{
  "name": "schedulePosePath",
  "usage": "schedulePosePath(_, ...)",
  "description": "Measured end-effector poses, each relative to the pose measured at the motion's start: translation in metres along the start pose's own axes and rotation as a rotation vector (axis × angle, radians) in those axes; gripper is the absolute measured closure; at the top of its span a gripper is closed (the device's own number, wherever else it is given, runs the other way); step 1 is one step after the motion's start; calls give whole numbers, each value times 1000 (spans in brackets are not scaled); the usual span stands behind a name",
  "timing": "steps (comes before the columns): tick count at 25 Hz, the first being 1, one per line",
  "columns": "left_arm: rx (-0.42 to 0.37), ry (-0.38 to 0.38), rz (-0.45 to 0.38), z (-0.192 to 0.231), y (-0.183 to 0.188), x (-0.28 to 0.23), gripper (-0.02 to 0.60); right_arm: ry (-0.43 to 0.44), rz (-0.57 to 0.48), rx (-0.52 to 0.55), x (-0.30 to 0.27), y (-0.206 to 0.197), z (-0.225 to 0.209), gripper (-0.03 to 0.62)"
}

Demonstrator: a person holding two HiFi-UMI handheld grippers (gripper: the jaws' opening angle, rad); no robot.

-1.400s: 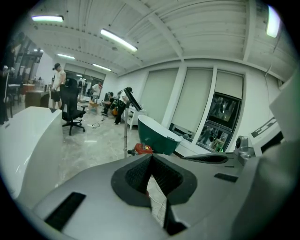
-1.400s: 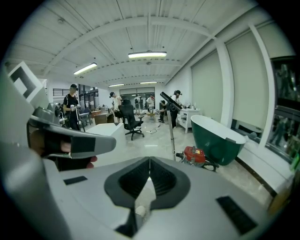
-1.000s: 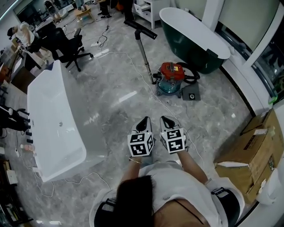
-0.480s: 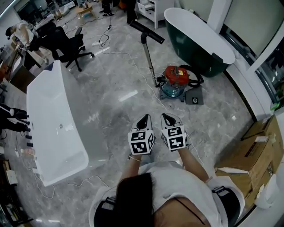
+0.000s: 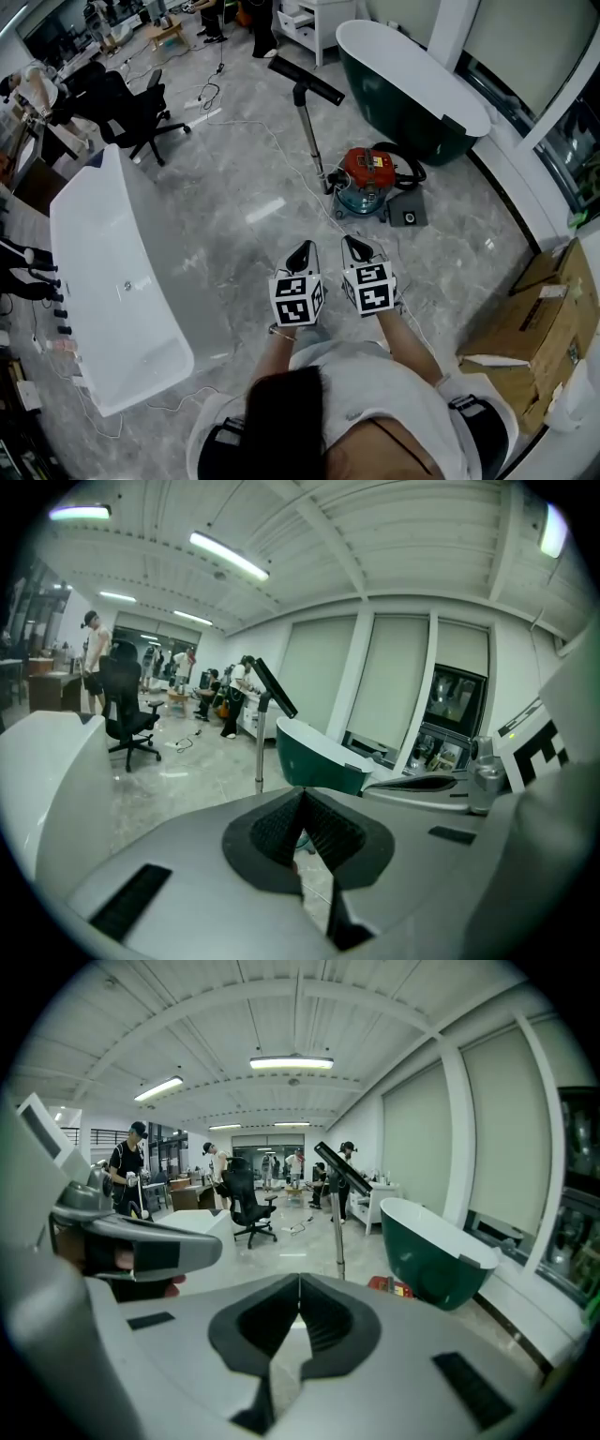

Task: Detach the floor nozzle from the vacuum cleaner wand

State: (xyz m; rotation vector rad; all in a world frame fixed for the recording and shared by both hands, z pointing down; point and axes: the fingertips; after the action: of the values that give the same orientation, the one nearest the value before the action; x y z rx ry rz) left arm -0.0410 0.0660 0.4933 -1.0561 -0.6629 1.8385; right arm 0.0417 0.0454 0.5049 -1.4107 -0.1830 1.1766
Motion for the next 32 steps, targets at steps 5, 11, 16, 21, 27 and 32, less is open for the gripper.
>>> schedulePosePath(5, -7, -19, -6, 7, 15, -13, 578, -1, 4, -39, -19, 9, -2, 579)
schedulePosePath(11, -7, -22, -5, 23, 28, -28, 578, -9, 7, -51, -43, 17, -2, 579)
schedulePosePath(16, -14, -28, -6, 34, 42, -40, 578, -25, 2, -56, -59, 29, -7, 579)
schedulePosePath(21, -11, -32, -7, 40, 50, -54, 578, -71, 22, -14, -67, 31, -22, 579)
schedulePosePath(27, 3, -23, 26, 51, 46, -64, 578, -78, -5, -60, -73, 43, -29, 579)
schedulePosePath(32, -15, -33, 31, 47, 49, -68, 578, -83, -5, -76, -74, 44, -29, 579)
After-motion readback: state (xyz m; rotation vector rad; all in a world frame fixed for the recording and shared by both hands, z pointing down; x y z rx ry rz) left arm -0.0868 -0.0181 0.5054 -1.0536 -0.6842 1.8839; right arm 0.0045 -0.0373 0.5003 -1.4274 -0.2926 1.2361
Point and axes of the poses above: the fingertips, and each gripper's own axes: x backward along the fingers, z to its left, y out of its top, and after that the axes turned 15 degrees about x, right-handed
